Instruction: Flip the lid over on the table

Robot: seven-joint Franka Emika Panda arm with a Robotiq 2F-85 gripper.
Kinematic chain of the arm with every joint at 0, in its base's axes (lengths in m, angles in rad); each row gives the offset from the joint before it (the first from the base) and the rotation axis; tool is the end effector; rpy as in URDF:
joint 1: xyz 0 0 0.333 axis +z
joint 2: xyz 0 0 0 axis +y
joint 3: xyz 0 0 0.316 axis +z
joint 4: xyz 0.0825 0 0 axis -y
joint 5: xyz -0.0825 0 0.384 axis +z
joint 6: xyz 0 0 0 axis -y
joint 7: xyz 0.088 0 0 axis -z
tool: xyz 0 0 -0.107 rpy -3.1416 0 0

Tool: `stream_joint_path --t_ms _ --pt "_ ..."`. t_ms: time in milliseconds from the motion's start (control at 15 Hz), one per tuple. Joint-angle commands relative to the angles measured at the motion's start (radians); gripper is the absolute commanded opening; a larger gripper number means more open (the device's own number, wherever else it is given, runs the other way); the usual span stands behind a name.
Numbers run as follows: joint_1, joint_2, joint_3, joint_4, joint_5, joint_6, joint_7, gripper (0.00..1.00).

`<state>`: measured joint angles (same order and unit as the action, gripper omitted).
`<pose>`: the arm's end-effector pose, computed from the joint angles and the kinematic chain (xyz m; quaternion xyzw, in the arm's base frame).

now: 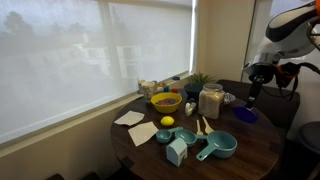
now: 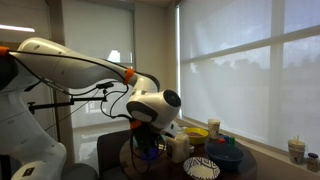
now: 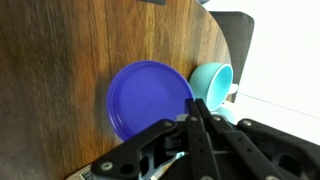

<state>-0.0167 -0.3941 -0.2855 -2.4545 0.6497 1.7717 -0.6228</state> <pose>0.3923 -0.0698 0.4362 -0.9233 -0.0554 -0.0189 0.3797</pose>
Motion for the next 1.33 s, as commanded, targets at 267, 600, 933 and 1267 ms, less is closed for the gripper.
stream_joint_path --t_ms 267,600,933,1267 --pt "-0.096 0.013 -0.116 -0.100 0.188 -0.186 -0.410 0.01" --pt "-0.174 0.043 -0.100 -0.107 0.194 -0.294 -0.506 0.03" --pt "-0.193 0.089 -0.108 -0.107 0.212 -0.336 -0.555 0.01" --pt "-0.235 0.122 -0.112 -0.115 0.204 -0.351 -0.595 0.01"
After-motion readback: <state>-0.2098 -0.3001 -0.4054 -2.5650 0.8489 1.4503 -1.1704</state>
